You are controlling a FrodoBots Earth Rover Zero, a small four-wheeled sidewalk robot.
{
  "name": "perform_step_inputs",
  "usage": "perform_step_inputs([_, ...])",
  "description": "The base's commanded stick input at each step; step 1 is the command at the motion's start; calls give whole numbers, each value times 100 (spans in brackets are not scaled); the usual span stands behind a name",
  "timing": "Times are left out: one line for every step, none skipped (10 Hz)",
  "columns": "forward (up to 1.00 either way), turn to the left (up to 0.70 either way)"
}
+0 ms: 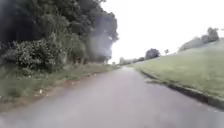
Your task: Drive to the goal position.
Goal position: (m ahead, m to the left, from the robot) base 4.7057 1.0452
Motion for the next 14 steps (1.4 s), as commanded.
perform_step_inputs([100, 3])
perform_step_inputs([100, 3])
perform_step_inputs([100, 3])
perform_step_inputs([100, 3])
perform_step_inputs([100, 3])
perform_step_inputs([100, 3])
perform_step_inputs([100, 3])
perform_step_inputs([100, 3])
perform_step_inputs([100, 3])
perform_step_inputs([100, 3])
perform_step_inputs([100, 3])
perform_step_inputs([100, 3])
perform_step_inputs([100, 3])
perform_step_inputs([100, 3])
